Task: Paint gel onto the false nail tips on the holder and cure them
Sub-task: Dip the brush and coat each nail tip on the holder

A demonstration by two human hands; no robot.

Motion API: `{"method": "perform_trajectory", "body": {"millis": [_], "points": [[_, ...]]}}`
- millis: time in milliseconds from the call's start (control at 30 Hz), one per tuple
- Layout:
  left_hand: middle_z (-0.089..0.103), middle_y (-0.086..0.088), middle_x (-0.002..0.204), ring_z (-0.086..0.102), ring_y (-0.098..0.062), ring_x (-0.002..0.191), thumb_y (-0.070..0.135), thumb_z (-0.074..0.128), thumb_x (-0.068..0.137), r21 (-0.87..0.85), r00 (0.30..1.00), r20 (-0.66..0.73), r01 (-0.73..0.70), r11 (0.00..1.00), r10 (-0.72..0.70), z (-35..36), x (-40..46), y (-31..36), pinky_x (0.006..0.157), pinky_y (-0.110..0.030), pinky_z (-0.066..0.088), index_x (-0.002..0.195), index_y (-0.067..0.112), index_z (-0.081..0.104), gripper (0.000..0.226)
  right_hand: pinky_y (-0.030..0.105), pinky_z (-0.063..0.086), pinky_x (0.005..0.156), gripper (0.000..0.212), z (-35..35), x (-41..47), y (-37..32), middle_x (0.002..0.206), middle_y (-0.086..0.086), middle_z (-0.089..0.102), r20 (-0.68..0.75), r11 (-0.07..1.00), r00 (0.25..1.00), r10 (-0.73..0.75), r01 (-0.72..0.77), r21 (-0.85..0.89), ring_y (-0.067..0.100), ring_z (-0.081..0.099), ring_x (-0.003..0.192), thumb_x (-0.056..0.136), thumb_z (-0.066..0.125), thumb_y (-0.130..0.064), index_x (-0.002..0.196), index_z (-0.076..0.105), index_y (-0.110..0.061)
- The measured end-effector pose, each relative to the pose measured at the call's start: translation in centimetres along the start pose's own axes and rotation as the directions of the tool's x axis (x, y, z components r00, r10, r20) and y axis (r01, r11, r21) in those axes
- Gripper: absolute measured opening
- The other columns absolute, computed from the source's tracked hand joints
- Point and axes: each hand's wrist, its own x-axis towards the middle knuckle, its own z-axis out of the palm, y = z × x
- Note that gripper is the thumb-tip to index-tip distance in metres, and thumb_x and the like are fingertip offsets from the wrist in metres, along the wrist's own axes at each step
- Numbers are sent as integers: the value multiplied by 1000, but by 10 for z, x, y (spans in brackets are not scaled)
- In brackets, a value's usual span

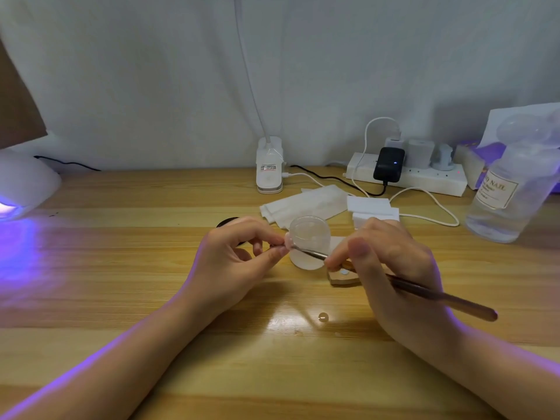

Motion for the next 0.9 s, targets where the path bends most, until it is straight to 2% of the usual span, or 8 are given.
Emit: {"method": "perform_trajectory", "body": {"millis": [133, 300, 433, 533, 600, 667, 767, 900], "points": [[63, 6, 75, 46, -9, 61, 24, 73, 72, -5, 1000, -4, 11, 1000, -11, 0, 0, 1, 42, -20, 34, 73, 30, 69, 7, 32, 43, 68, 52, 3, 0, -1, 70, -5, 64, 5, 999, 1000, 27, -27, -30, 8, 56, 69, 96, 32, -42, 75, 69, -13], [63, 8, 74, 45, -6, 62, 25, 70, 72, -3, 1000, 9, 19, 1000, -19, 0, 0, 2, 44, -13, 33, 74, 29, 70, 4, 30, 40, 69, 50, 1, -1, -2, 70, -20, 55, 31, 1000, 1000, 2, -2, 7, 1, 52, 65, 97, 33, -40, 70, 68, -17], [63, 7, 74, 45, -6, 61, 26, 72, 73, 5, 1000, 10, 17, 1000, -17, 0, 0, 3, 43, -11, 31, 73, 26, 70, 2, 28, 41, 69, 48, 1, 0, -2, 69, -12, 60, -5, 1000, 1000, 7, -7, 7, 3, 55, 67, 97, 33, -40, 73, 67, -17], [63, 6, 75, 45, -6, 60, 24, 75, 73, 5, 1000, 4, 21, 1000, -21, 0, 0, 2, 43, -12, 32, 73, 26, 69, 6, 36, 46, 68, 47, 6, 2, -1, 73, -8, 64, 27, 999, 1000, 8, -7, -35, 10, 60, 70, 94, 36, -42, 77, 69, -15], [62, 8, 75, 45, -5, 60, 23, 73, 71, -3, 1000, 3, 26, 1000, -26, 1, 0, 1, 44, -10, 31, 73, 26, 69, 5, 37, 45, 66, 47, 5, 1, -1, 71, -10, 63, 37, 1000, 999, -2, 3, -31, 9, 59, 69, 95, 35, -41, 75, 69, -16], [62, 9, 74, 45, -5, 61, 25, 70, 71, -9, 1000, 2, 30, 1000, -30, 1, -1, 1, 44, -10, 32, 72, 26, 69, 2, 35, 42, 67, 48, 2, -1, -2, 68, -14, 59, 32, 1000, 999, -1, 1, -1, 4, 55, 65, 96, 34, -39, 70, 67, -17], [62, 10, 74, 45, -5, 61, 25, 71, 72, -7, 1000, 6, 26, 1000, -26, 1, -1, 0, 44, -11, 33, 73, 27, 69, 3, 30, 42, 70, 48, 0, -1, -3, 67, -11, 61, 20, 1000, 1000, 14, -15, 20, 2, 55, 66, 97, 32, -39, 70, 65, -18], [63, 9, 75, 46, -5, 61, 24, 72, 73, -5, 1000, 6, 14, 1000, -14, -1, 0, 0, 45, -14, 34, 74, 30, 68, 8, 37, 45, 67, 48, 4, 2, -4, 73, -7, 64, 62, 999, 998, 32, -30, -36, 11, 60, 69, 94, 34, -43, 77, 69, -14]]}}
